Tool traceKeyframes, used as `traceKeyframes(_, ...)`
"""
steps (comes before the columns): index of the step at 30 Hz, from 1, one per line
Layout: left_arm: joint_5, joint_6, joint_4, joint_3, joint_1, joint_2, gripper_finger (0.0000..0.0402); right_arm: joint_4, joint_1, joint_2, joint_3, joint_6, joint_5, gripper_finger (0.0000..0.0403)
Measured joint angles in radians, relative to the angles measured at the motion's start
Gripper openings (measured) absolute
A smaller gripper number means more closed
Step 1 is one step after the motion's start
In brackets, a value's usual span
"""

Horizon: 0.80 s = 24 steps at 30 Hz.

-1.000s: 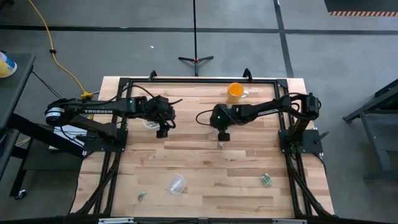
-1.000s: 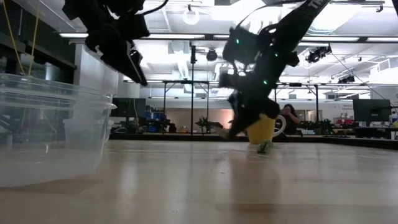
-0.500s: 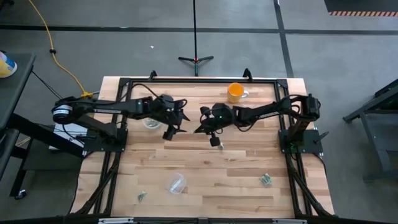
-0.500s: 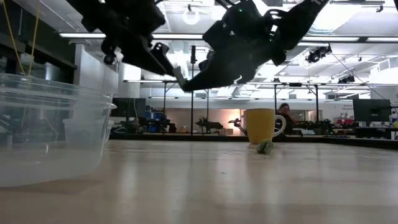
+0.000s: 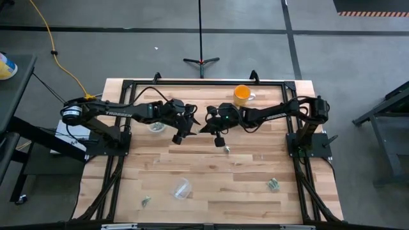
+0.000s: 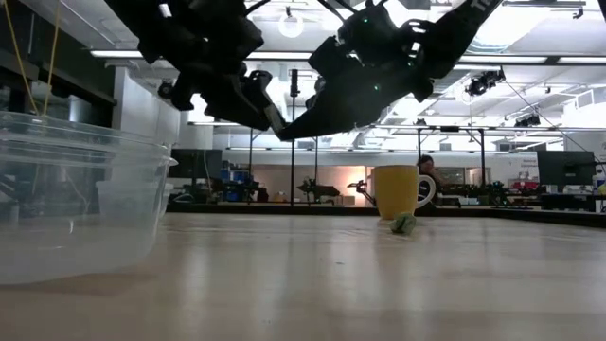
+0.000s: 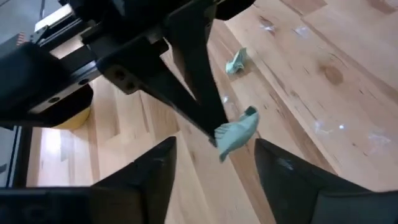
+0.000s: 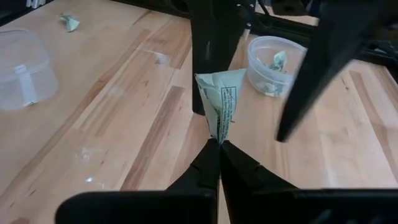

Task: Pick and place items into bin
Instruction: Put the stevia packet into the bottom transparent bin

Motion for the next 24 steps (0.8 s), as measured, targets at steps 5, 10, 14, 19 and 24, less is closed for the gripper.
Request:
traceKeyframes(5,0.022,0.024,0.0,0.0,0.0,0.0,0.0179,0.001,-0.012,0.0,0.0,0.006,0.0,0.0)
traceKeyframes(10,0.023,0.033,0.0,0.0,0.002,0.0,0.0101,0.001,-0.015,0.0,0.0,0.007,0.0,0.0)
traceKeyframes(14,0.024,0.047,-0.002,0.0,0.002,0.0,0.0036,0.008,-0.015,0.0,0.0,0.007,0.0,0.0002)
traceKeyframes(19,0.023,0.037,-0.014,0.0,0.001,-0.006,0.003,-0.011,-0.011,-0.001,0.0,0.032,-0.003,0.0042)
traceKeyframes(24,0.025,-0.031,-0.032,-0.001,-0.025,-0.053,0.0041,-0.119,0.004,-0.001,0.0,0.032,-0.004,0.014)
